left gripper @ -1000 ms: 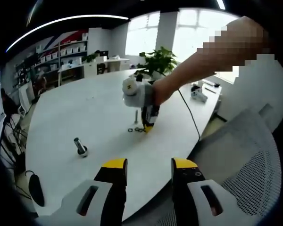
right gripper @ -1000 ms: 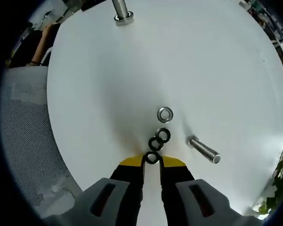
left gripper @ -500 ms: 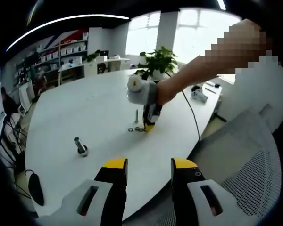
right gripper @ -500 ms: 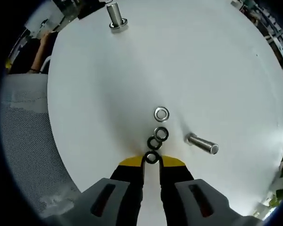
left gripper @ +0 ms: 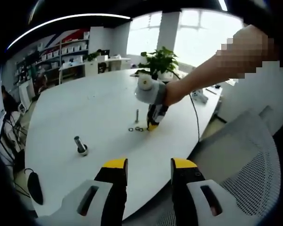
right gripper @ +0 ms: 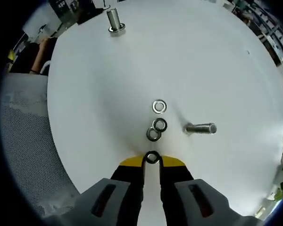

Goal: Place the washer onto the threaded stud by aligning its center hole with the stud, sliding it down to the base, and recovering from edge contact or off-axis alignment until the washer reaches the visible bottom stop.

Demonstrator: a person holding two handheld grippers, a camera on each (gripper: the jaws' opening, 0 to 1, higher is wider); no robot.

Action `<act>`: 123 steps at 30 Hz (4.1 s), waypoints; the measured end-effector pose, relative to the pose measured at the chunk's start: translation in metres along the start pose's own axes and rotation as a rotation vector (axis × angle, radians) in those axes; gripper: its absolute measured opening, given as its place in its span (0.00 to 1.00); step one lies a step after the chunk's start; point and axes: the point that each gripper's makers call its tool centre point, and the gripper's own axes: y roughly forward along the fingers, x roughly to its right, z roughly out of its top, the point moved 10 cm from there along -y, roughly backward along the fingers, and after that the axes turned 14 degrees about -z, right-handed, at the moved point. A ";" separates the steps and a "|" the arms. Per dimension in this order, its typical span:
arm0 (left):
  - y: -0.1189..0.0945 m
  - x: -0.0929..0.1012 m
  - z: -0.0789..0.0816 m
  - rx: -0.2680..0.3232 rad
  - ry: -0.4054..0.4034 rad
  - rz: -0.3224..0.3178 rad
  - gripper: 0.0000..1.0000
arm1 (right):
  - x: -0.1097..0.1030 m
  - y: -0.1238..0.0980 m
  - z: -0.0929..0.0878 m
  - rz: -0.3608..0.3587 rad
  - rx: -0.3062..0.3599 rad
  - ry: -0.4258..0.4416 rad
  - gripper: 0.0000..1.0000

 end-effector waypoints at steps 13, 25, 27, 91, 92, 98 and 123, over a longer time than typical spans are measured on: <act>0.000 0.000 -0.001 -0.006 0.001 -0.004 0.34 | 0.025 -0.027 -0.006 -0.031 0.057 0.080 0.12; 0.000 0.000 0.000 -0.007 0.009 0.000 0.34 | 0.040 -0.046 0.016 -0.082 0.119 0.042 0.12; 0.000 0.000 0.000 -0.007 0.008 0.001 0.34 | 0.041 -0.050 0.022 -0.085 0.125 0.036 0.12; 0.001 -0.005 -0.003 -0.030 -0.015 0.039 0.33 | 0.035 0.016 0.038 -0.038 -0.031 -0.070 0.14; 0.001 -0.005 -0.003 -0.028 -0.016 0.039 0.33 | 0.036 0.015 0.039 -0.041 -0.025 -0.063 0.14; 0.001 -0.005 -0.003 -0.026 -0.016 0.039 0.33 | 0.037 0.017 0.038 -0.039 -0.026 -0.067 0.14; 0.000 -0.005 -0.004 -0.026 -0.022 0.036 0.33 | 0.018 0.000 -0.004 -0.027 -0.013 0.048 0.22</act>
